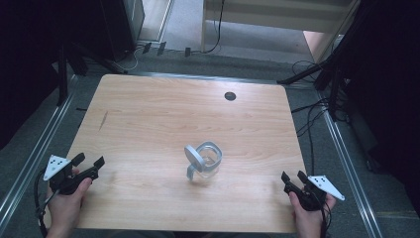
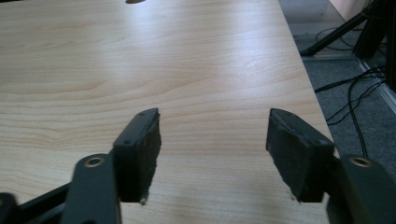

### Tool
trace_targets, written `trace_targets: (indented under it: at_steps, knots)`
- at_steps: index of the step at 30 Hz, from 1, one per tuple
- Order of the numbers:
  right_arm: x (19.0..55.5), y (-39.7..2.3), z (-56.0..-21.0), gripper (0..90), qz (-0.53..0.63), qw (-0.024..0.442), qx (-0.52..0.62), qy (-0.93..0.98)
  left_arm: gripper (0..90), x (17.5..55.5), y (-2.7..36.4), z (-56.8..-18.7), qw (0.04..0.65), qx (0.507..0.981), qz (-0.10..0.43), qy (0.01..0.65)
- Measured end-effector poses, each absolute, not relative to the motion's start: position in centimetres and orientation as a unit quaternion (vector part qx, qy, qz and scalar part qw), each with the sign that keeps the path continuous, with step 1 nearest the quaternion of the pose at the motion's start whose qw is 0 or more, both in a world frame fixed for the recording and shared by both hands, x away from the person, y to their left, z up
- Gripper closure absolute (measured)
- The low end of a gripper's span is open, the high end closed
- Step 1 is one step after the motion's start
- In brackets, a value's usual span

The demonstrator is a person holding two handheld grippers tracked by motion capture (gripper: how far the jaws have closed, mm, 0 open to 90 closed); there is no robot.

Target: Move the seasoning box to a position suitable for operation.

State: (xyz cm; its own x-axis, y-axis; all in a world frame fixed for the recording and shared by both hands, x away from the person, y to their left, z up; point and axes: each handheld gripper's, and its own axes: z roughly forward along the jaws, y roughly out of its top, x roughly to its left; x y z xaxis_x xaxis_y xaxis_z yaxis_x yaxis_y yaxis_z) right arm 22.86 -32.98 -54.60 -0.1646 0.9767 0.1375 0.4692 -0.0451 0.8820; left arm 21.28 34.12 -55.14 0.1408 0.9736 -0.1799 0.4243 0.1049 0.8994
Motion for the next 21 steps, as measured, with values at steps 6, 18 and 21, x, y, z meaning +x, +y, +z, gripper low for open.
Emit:
trace_targets:
  at_steps: [6, 18, 21]
  knots:
    - [22.6, -32.8, -54.6, 57.8, 0.450, 0.288, 0.561, 0.632, 37.3, 21.1, 33.8, -55.1, 0.462, 0.602, 0.305, 0.575]
    - [22.9, -29.3, -52.7, 90.0, 0.491, 0.253, 0.527, 0.646, 76.5, 20.8, 30.0, -53.5, 0.479, 0.638, 0.257, 0.545]
    - [23.2, -28.1, -52.1, 90.0, 0.505, 0.238, 0.515, 0.651, 84.6, 20.6, 28.4, -52.8, 0.495, 0.651, 0.233, 0.526]
